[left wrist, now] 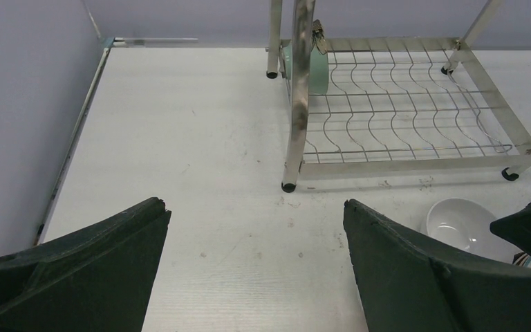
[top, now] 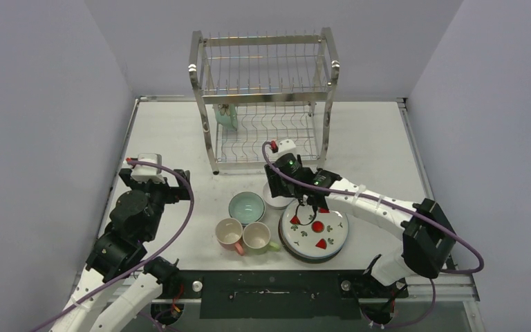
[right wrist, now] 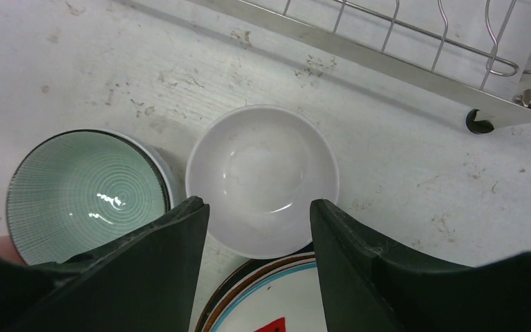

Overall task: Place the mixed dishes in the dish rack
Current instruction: Pick up the bowl from the center of the board.

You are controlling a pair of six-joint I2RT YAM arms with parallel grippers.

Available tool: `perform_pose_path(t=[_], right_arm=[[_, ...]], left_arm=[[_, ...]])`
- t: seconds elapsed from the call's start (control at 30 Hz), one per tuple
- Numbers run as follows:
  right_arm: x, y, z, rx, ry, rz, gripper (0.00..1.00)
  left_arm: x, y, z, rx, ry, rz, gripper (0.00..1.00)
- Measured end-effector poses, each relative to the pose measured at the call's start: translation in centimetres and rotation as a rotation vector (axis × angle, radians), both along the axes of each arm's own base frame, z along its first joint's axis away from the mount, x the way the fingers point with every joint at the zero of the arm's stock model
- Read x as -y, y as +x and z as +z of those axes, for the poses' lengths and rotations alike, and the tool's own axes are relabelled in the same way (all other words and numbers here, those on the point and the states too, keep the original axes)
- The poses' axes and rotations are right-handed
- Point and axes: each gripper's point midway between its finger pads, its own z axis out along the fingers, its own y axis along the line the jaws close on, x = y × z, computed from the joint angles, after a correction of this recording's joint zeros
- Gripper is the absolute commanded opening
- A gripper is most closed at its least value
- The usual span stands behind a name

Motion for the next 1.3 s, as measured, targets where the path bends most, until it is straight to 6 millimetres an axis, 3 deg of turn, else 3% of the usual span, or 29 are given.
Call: perform_pose_path(t=[0.27, 0.5, 0.73, 0.97, 1.3], right_arm=[[0.5, -0.4, -3.8, -0.082, -0.215, 0.085, 0.54], [0.8, -1.0, -3.2, -0.091, -0.323, 0.250, 0.46], [0.0, -2.7, -2.7, -0.142, -0.346, 0.437, 0.46], [-0.3, -4.6, -4.3, -0.228, -0.376, 0.557, 0.47], [-1.5, -5.1, -5.7, -0.262, -0.398, 0.618, 0.44]], left_arm=[[0.3, 0.0, 0.0, -0.001, -0.002, -0.015, 0.97], [0.5, 0.0, 0.0, -0.003, -0.004, -0.029, 0.97], [0.6, -0.1, 0.0, -0.003, -0.005, -0.036, 0.97], [0.8, -0.1, 0.0, -0.003, -0.006, -0.044, 0.97], [0.8, -0.2, 0.1, 0.001, -0.010, -0.044, 0.97]])
